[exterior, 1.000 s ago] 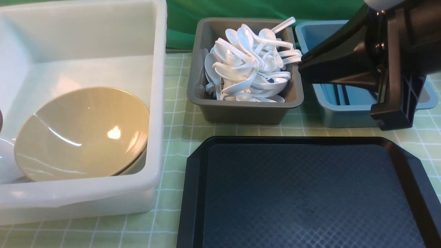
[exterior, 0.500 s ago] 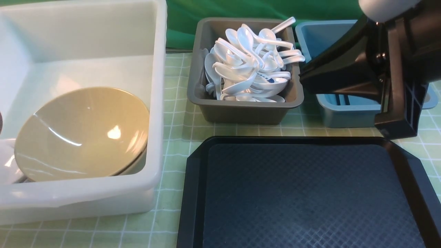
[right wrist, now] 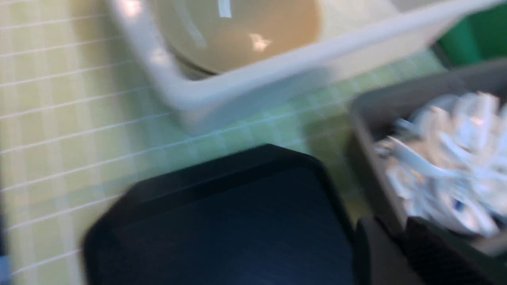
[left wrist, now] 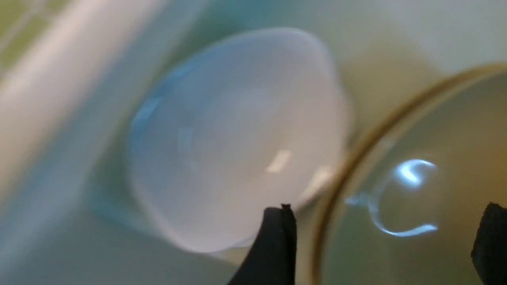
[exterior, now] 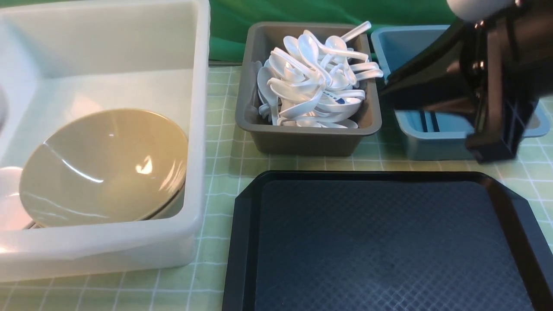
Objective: On green table put chopsticks spoon bowls plates into blue grey white boxes.
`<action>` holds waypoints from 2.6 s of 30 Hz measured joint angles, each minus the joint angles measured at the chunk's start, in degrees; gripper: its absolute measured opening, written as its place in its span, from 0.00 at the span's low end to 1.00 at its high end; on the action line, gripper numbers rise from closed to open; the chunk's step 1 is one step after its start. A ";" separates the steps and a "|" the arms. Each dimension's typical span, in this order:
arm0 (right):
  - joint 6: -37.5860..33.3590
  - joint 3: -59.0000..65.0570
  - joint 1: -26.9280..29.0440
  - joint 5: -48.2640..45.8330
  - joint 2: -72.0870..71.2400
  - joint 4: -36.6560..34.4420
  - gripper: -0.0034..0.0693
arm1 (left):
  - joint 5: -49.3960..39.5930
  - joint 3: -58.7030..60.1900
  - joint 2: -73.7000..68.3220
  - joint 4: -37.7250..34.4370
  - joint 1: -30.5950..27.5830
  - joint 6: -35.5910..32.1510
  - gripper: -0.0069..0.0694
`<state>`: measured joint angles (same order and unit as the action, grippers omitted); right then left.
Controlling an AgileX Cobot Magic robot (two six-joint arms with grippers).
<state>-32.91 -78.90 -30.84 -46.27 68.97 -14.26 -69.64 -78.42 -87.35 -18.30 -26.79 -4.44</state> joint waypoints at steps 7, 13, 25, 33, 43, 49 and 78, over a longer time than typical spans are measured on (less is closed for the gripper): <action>18.40 0.00 1.58 2.29 0.00 18.79 0.20 | 5.63 -0.05 2.93 -5.13 16.86 -8.59 0.67; 25.62 0.00 8.58 2.23 0.00 23.10 0.20 | 9.07 -0.05 3.00 -7.37 22.84 -11.27 0.23; 32.91 31.93 10.48 25.71 -28.05 22.88 0.14 | 7.07 13.52 31.23 -7.18 31.98 -12.44 0.09; 37.53 55.66 10.48 31.77 -53.67 22.64 0.08 | 11.30 34.46 61.08 -2.74 33.75 -13.75 0.09; 36.27 61.22 10.48 35.42 -64.35 22.69 0.08 | 32.08 51.79 87.12 1.42 33.75 -9.58 0.09; 36.27 61.83 10.48 34.90 -64.35 22.69 0.08 | 34.77 53.64 88.18 1.42 33.75 -9.37 0.09; 36.27 61.89 10.49 33.06 -64.35 22.69 0.11 | 46.67 73.43 88.18 25.41 26.64 10.43 0.09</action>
<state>3.36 -17.01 -20.35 -13.21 4.62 8.43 -22.97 -4.99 0.83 7.11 -0.15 5.99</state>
